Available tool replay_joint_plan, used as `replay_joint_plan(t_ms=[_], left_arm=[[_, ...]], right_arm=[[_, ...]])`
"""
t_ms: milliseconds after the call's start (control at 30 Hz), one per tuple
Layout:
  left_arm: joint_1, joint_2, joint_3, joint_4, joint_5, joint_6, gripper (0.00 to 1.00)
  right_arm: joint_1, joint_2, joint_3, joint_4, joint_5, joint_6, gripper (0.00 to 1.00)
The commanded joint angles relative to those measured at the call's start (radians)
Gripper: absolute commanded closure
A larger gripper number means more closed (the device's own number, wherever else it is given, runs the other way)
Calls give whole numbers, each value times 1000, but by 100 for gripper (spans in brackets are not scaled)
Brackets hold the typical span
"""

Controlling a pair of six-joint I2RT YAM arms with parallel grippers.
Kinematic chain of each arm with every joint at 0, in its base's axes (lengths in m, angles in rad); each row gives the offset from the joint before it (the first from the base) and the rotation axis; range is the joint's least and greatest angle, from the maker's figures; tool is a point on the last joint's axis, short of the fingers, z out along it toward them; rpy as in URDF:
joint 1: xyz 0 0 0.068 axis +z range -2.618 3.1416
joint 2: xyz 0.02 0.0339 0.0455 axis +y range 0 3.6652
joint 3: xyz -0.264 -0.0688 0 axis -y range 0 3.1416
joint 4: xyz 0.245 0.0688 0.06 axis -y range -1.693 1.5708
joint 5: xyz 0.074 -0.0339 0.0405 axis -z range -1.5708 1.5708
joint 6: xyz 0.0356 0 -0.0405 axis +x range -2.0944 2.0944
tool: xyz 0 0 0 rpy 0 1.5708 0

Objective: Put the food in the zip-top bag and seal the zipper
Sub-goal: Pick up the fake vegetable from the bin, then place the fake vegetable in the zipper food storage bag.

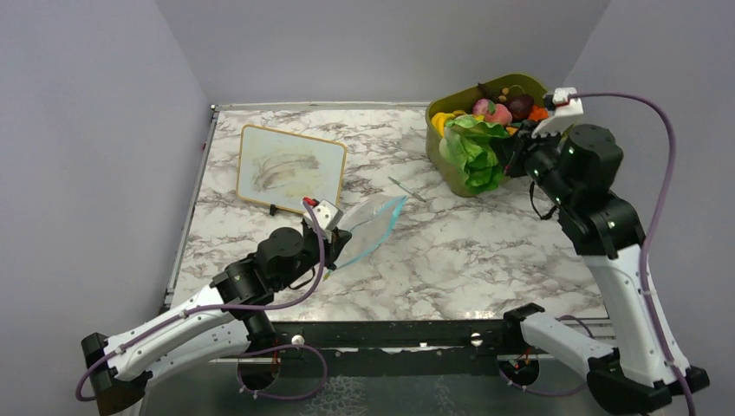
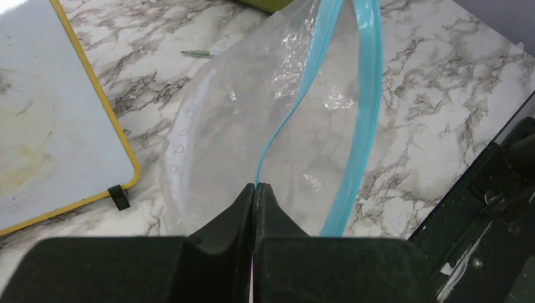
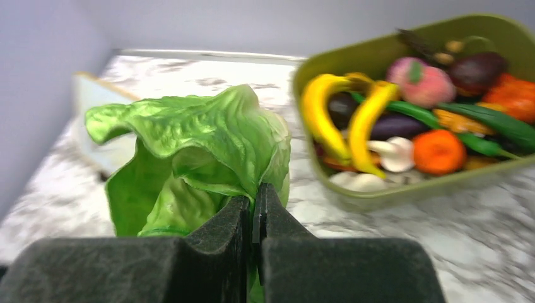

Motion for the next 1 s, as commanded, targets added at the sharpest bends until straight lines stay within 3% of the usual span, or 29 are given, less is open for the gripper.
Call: replay_joint_plan(t_ms=[0, 167, 633, 967], left_arm=[[-1, 25, 8, 29, -4, -57, 100], [-2, 42, 37, 41, 1, -55, 100], [-1, 82, 52, 101, 4, -155, 100], [-2, 49, 18, 171, 42, -229, 100]], right_arm=[[4, -101, -73, 96, -367, 75, 99], [5, -172, -148, 146, -587, 124, 99], [4, -303, -348, 234, -883, 253, 99], [5, -321, -597, 465, -969, 447, 99]])
